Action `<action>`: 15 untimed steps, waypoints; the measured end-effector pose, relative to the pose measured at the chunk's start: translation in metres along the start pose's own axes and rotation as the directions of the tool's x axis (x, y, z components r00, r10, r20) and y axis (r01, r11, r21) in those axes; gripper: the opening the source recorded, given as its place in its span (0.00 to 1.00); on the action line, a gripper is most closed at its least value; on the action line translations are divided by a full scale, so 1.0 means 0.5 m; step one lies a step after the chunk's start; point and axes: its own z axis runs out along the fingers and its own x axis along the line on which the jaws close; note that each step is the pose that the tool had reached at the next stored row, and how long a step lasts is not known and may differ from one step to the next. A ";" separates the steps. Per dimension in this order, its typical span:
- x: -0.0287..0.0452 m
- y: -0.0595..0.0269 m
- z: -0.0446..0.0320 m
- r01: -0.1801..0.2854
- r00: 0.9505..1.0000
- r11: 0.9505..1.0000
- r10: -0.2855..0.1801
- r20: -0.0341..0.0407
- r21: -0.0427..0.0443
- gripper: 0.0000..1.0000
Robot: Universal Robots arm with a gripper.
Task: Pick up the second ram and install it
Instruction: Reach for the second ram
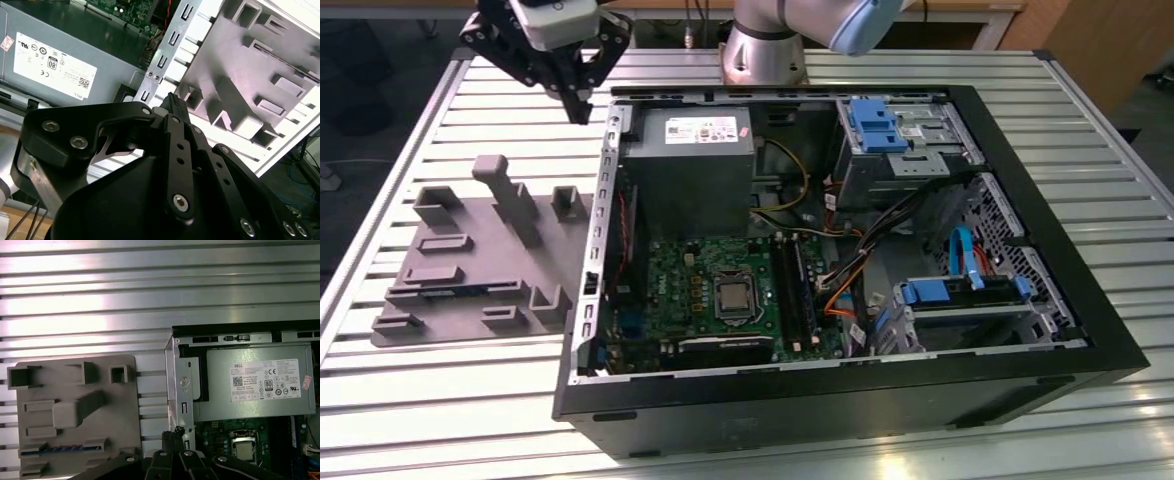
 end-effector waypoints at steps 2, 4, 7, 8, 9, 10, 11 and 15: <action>0.004 0.000 0.000 0.000 1.000 1.000 0.000 0.000 0.000 0.11; 0.008 -0.001 0.000 0.000 1.000 1.000 0.000 0.000 0.000 0.11; 0.014 -0.001 0.000 0.000 1.000 1.000 0.000 0.000 0.000 0.11; 0.016 -0.001 0.000 0.000 1.000 1.000 0.000 0.000 0.000 0.11; 0.018 -0.001 0.000 0.000 1.000 1.000 0.000 0.000 0.000 0.11; 0.020 -0.001 0.000 0.000 1.000 1.000 0.000 0.000 0.000 0.11; 0.022 -0.002 0.000 0.000 1.000 1.000 0.000 0.000 0.000 0.11; 0.029 -0.002 -0.001 0.000 1.000 1.000 0.000 0.000 0.000 0.11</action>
